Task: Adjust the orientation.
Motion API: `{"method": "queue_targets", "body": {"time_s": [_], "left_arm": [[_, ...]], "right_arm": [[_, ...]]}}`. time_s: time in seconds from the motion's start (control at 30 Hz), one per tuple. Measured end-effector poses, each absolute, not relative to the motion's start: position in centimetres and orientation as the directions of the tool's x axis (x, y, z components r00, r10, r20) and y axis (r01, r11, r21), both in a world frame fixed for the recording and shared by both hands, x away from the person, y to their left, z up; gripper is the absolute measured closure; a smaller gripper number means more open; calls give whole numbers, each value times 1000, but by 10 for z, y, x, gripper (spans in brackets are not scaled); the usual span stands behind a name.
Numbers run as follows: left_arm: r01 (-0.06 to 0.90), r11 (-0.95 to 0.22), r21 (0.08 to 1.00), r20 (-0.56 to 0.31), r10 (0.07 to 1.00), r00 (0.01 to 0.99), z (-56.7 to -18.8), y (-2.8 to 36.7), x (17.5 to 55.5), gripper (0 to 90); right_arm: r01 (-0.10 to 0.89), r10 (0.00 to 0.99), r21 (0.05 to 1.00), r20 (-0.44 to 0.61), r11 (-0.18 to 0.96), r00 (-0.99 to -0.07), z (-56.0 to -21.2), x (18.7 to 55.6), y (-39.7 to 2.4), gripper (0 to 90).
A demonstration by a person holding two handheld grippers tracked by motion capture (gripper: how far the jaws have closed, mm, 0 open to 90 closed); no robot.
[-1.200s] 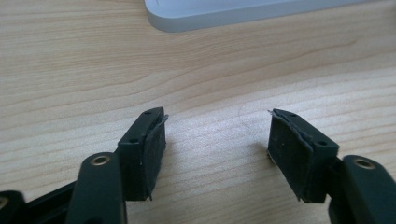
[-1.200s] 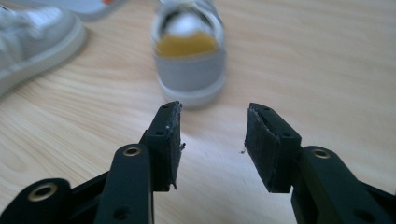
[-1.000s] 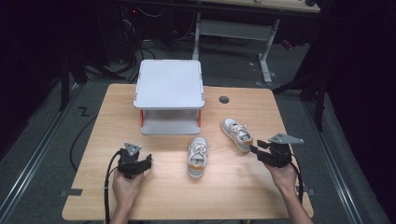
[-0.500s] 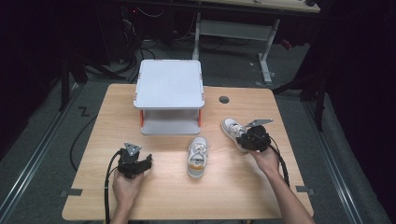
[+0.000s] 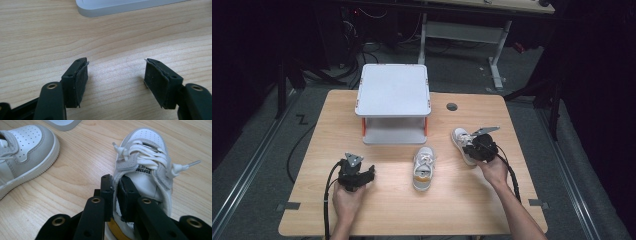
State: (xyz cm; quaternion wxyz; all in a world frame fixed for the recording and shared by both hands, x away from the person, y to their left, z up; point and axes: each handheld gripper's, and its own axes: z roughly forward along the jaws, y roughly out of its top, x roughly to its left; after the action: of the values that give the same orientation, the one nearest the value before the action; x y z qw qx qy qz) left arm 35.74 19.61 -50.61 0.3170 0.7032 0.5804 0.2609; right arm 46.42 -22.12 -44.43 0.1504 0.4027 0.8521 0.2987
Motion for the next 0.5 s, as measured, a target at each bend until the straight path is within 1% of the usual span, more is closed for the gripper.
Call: {"method": "queue_targets", "body": {"time_s": [0.27,0.5], "left_arm": [[651,-125,749,-1,982,190,-506,196,357,354],[651,-125,749,-1,982,190,-506,196,357,354]], "right_arm": [[602,790,644,-7,472,-613,-436,451,-230,840],[597,795,659,-3,458,-606,-429,433,-239,843]]}}
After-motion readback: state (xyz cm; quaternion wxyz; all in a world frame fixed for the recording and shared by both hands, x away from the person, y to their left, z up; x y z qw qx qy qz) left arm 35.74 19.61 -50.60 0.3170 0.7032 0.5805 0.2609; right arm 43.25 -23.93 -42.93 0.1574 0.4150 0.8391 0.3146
